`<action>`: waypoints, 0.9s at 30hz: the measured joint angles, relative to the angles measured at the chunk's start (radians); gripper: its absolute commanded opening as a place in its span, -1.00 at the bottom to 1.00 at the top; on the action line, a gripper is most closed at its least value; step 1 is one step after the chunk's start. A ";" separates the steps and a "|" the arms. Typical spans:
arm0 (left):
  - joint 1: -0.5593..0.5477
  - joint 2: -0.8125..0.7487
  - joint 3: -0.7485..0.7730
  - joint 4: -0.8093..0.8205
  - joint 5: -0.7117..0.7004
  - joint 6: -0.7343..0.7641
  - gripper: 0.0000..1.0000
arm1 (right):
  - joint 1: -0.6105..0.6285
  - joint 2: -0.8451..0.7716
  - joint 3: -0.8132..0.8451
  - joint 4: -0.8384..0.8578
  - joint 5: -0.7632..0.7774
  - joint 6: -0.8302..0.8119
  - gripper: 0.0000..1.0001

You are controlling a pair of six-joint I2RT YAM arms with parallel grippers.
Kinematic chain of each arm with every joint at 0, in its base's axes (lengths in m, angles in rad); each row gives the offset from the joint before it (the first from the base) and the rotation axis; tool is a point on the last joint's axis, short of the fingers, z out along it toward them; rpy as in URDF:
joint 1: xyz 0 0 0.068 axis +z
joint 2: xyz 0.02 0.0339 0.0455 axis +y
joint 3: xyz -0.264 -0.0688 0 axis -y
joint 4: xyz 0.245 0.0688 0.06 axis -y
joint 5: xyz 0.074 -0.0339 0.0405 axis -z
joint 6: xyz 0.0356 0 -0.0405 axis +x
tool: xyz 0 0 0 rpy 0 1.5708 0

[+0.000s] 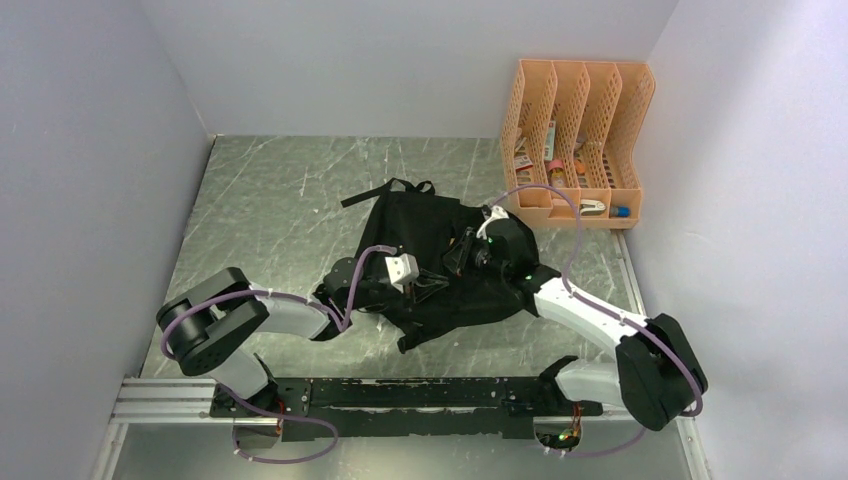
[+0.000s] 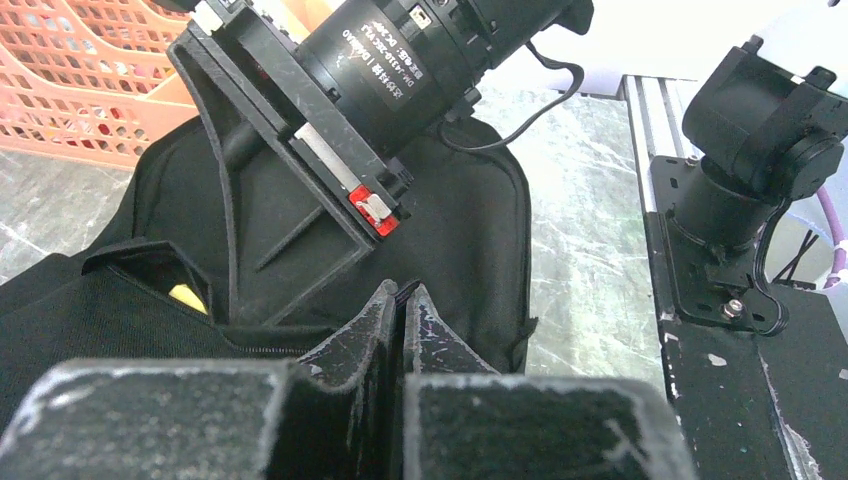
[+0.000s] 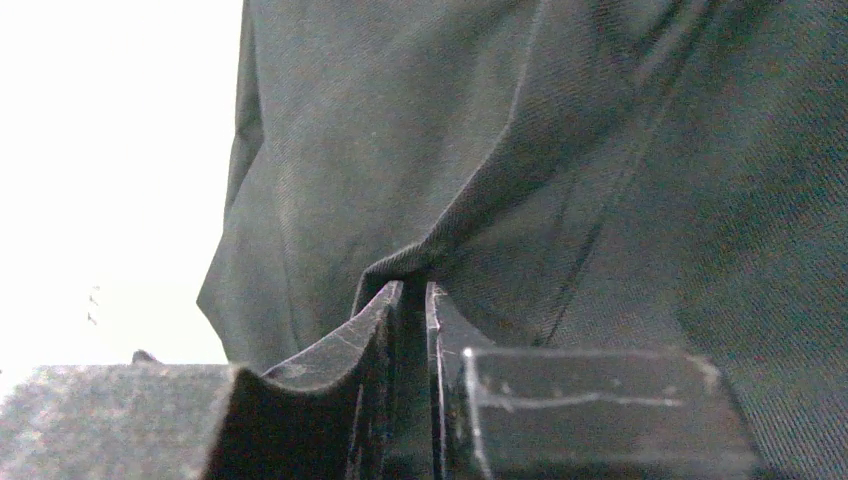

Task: Pack the student bag
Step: Zip the student bag at the center of the board.

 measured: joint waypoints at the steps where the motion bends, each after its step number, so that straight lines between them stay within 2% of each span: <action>1: 0.000 0.000 0.000 0.000 0.000 0.000 -0.90 | -0.001 0.006 0.002 0.010 -0.023 -0.012 -0.50; 3: 0.000 0.000 0.000 -0.002 0.000 -0.001 -0.90 | -0.002 0.004 0.002 0.014 -0.054 -0.031 -0.42; 7: 0.000 0.000 0.000 -0.013 -0.003 -0.003 -0.90 | -0.001 -0.048 0.002 -0.013 -0.076 -0.066 -0.37; 16: 0.014 0.011 0.043 -0.056 -0.053 -0.034 -0.90 | 0.002 -0.299 -0.003 -0.229 0.075 -0.070 -0.14; 21: 0.033 0.036 0.074 -0.067 -0.061 -0.067 -0.90 | 0.002 -0.429 -0.100 -0.226 0.047 -0.058 -0.07; 27: 0.049 0.045 0.082 -0.081 -0.065 -0.089 -0.90 | 0.011 -0.472 -0.217 -0.163 -0.009 -0.076 -0.09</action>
